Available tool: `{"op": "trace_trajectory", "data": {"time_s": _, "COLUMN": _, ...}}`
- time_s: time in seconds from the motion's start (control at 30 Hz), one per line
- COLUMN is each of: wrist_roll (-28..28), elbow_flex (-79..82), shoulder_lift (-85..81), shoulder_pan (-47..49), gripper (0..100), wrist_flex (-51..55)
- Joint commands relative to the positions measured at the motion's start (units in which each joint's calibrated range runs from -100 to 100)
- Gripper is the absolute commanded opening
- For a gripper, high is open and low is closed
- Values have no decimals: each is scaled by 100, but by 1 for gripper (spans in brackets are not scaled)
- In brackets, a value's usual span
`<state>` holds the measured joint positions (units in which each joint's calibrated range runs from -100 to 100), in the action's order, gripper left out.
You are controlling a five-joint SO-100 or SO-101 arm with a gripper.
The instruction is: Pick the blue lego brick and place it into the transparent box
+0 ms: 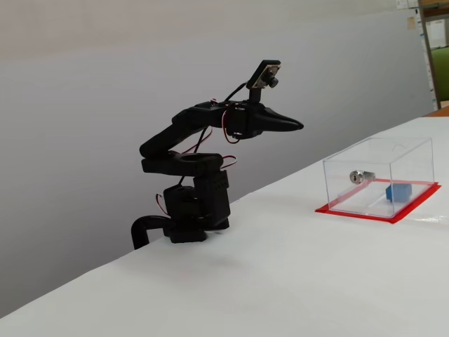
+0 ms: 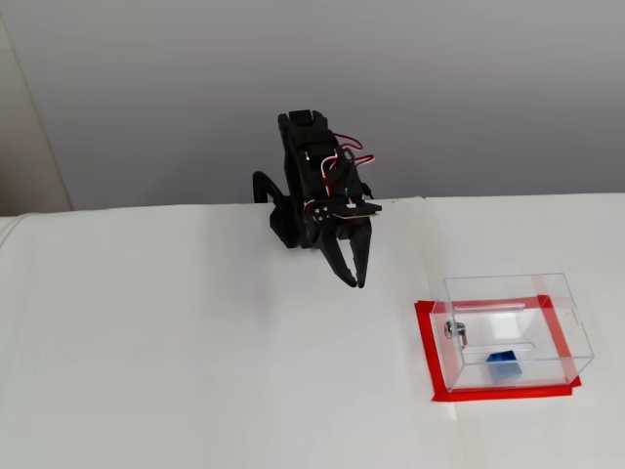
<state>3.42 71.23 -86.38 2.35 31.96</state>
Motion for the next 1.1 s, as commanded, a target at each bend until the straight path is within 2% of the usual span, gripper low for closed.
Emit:
{"op": "trace_trajectory", "data": {"time_s": 0.0, "wrist_roll": -18, "elbow_flex": 499, "shoulder_lift": -666, "shoulder_pan": -194, "gripper": 1, "wrist_flex": 15}}
{"op": "trace_trajectory", "data": {"time_s": 0.13, "wrist_roll": -18, "elbow_flex": 1177, "shoulder_lift": -1328, "shoulder_pan": -327, "gripper": 1, "wrist_flex": 24}}
{"op": "trace_trajectory", "data": {"time_s": 0.37, "wrist_roll": -24, "elbow_flex": 1937, "shoulder_lift": -1345, "shoulder_pan": -364, "gripper": 1, "wrist_flex": -46}}
{"op": "trace_trajectory", "data": {"time_s": 0.67, "wrist_roll": -29, "elbow_flex": 2760, "shoulder_lift": -1353, "shoulder_pan": -912, "gripper": 1, "wrist_flex": -72}}
{"op": "trace_trajectory", "data": {"time_s": 1.07, "wrist_roll": -29, "elbow_flex": 2823, "shoulder_lift": -1353, "shoulder_pan": -1178, "gripper": 1, "wrist_flex": 285}}
